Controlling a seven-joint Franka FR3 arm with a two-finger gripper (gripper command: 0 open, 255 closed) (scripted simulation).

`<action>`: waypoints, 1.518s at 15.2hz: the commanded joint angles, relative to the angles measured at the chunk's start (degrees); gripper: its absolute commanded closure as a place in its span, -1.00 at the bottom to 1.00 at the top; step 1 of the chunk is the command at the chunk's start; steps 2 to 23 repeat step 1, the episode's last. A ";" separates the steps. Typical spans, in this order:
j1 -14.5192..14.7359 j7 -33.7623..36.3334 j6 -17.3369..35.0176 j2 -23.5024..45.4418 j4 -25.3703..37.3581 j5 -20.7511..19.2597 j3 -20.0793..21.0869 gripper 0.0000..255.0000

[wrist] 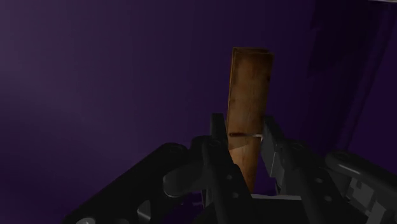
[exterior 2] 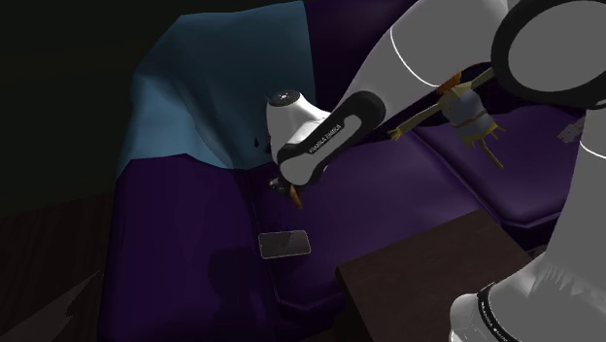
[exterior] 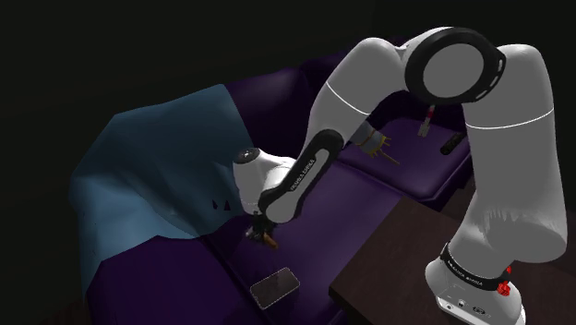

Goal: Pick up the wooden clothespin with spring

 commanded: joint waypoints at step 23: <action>-0.09 -0.14 -0.42 -0.34 0.07 0.21 0.16 1.00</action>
